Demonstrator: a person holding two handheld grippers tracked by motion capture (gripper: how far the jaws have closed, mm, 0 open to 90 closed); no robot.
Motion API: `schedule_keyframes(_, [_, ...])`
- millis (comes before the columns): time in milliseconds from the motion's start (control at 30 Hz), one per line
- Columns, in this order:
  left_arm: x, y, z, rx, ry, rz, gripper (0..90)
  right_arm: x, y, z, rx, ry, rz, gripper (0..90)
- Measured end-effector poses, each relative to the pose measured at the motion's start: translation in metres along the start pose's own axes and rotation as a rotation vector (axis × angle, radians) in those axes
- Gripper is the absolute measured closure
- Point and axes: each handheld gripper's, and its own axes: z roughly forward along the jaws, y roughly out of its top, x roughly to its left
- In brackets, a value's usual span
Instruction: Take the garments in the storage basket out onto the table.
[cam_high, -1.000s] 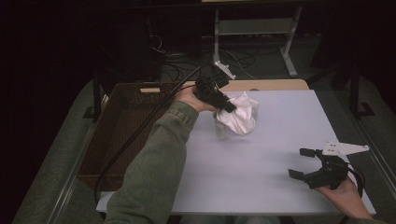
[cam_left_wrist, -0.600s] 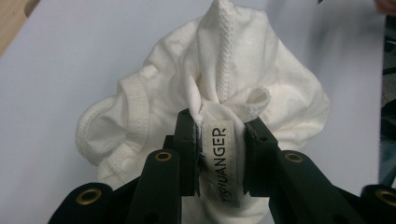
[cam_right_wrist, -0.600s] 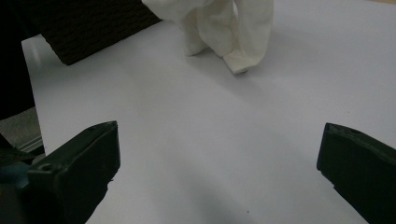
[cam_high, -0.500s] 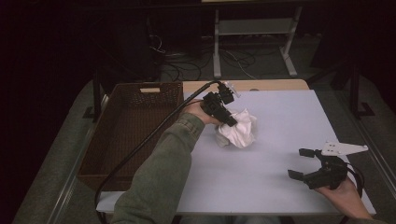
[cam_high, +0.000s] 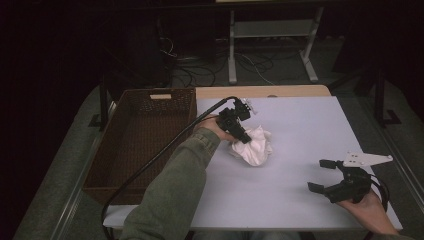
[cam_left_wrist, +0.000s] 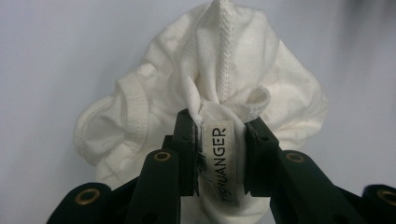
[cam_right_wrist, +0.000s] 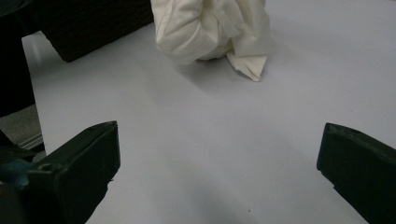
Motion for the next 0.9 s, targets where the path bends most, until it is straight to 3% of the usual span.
schedule_keyframes(233, [0.000,-0.002,0.003,-0.009,0.003,-0.010,65.3,0.001,0.000,0.001,0.005,0.003,-0.004,0.0])
schedule_keyframes(333, [-0.002,-0.002,0.002,-0.018,0.023,-0.006,60.6,0.001,0.000,0.001,0.008,0.002,-0.005,0.0])
schedule_keyframes(400, [-0.003,-0.002,0.001,-0.022,0.025,-0.027,55.3,0.001,0.000,0.001,0.007,0.003,-0.005,0.0])
schedule_keyframes(500, [-0.007,-0.002,-0.001,-0.042,0.090,-0.034,44.4,0.001,0.000,0.002,0.006,0.003,-0.003,0.0])
schedule_keyframes(567, [-0.009,-0.002,-0.004,-0.061,0.112,-0.041,37.9,0.001,0.000,0.002,0.007,0.004,-0.004,0.0])
schedule_keyframes(900, [-0.008,-0.001,-0.023,-0.112,0.045,-0.091,14.0,0.002,0.001,0.001,0.005,0.003,-0.009,0.0])
